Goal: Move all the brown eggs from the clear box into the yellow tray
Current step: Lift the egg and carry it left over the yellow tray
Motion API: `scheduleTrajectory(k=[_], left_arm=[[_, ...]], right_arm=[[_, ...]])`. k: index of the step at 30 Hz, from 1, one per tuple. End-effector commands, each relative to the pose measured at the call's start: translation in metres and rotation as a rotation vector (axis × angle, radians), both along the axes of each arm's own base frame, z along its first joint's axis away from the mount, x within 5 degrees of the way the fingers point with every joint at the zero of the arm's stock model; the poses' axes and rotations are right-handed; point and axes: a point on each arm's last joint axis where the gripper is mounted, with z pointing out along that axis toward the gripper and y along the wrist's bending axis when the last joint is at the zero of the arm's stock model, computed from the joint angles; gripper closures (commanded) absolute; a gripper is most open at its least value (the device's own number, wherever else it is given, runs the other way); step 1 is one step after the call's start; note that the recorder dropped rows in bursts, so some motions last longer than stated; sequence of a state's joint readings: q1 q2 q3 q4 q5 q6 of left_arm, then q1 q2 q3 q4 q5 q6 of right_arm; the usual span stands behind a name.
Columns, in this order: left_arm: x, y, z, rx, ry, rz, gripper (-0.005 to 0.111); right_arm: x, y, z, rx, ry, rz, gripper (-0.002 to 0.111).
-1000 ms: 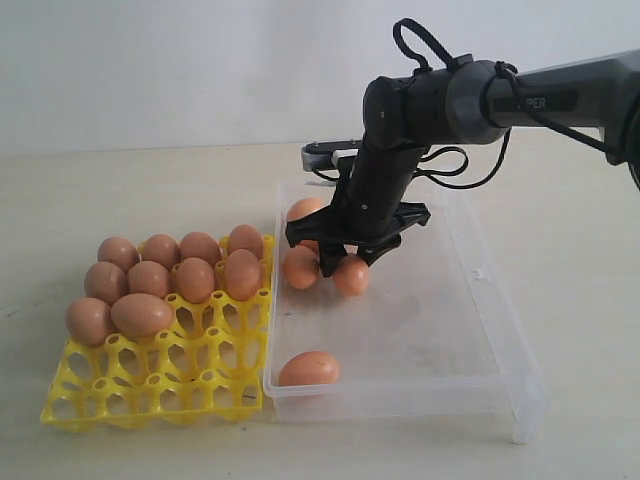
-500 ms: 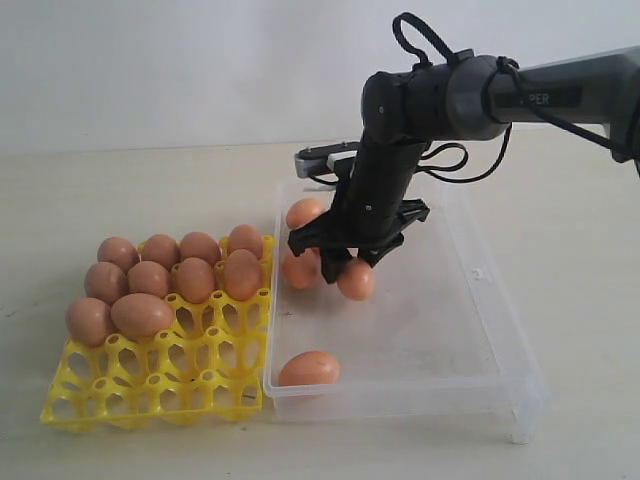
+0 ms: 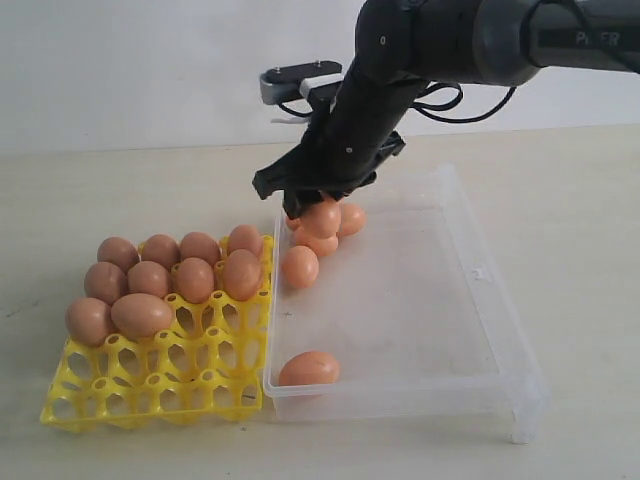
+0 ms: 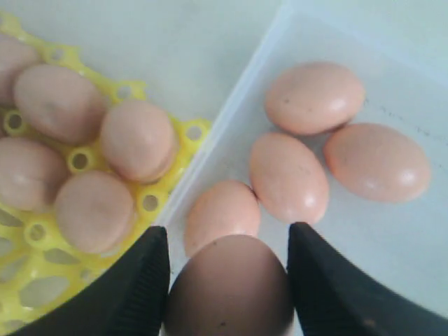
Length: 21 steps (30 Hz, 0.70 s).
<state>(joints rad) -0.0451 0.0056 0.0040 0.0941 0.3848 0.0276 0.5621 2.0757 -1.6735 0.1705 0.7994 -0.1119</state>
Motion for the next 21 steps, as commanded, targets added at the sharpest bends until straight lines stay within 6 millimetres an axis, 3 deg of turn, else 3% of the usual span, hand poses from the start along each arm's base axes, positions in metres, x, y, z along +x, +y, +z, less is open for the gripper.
scheduleTrajectory(k=[1,5,10,21], left_arm=[[0.0,0.0,0.002,-0.009,-0.016,-0.004,0.107],[0.0,0.0,0.002,-0.009,-0.016,-0.004,0.107],[0.0,0.0,0.002,-0.009,-0.016,-0.004,0.107],[0.0,0.0,0.002,-0.009,-0.016,-0.004,0.107]], right_arm=[[-0.018,0.017,0.022,0.076,-0.117,0.051,0.108],[-0.04,0.034,0.022,0.14,-0.202,0.105,0.108],[-0.065,0.053,0.005,0.247,-0.256,0.128,0.108],[-0.091,0.073,-0.013,0.328,-0.456,0.095,0.108]])
